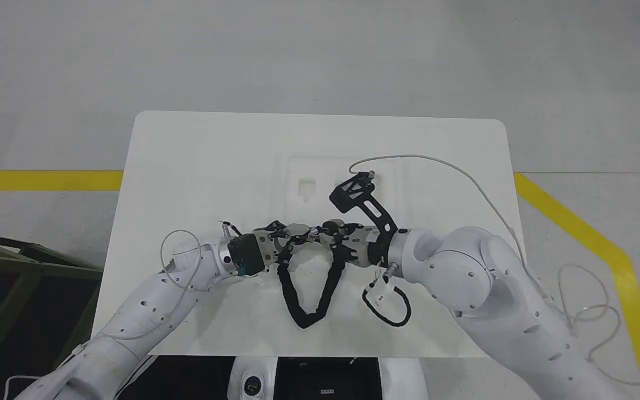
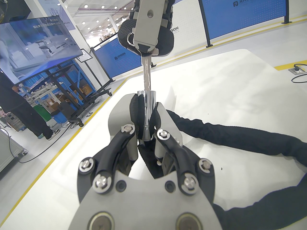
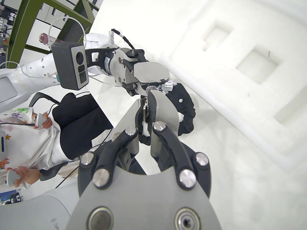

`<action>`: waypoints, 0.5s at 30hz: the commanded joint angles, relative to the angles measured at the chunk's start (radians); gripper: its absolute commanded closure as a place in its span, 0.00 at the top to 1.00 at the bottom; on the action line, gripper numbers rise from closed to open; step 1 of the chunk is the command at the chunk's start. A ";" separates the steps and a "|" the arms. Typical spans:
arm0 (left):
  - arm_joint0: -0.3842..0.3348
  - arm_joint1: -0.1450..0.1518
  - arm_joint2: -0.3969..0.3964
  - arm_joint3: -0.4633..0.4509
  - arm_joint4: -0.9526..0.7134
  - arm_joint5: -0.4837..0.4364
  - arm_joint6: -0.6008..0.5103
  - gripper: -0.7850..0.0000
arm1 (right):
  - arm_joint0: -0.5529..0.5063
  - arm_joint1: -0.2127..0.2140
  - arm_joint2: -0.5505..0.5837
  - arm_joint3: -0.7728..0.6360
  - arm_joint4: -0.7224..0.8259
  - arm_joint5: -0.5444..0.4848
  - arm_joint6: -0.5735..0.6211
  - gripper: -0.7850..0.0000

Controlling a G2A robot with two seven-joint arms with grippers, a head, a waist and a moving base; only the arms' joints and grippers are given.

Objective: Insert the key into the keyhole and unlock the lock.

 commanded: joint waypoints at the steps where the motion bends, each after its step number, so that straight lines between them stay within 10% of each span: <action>1: 0.000 0.000 0.000 0.000 0.000 0.000 0.000 0.00 | 0.000 -0.001 0.000 -0.002 -0.003 0.000 0.002 0.00; 15: 0.000 0.000 0.000 0.000 0.000 0.000 0.000 0.00 | 0.009 -0.008 -0.012 0.010 -0.009 0.006 0.010 0.00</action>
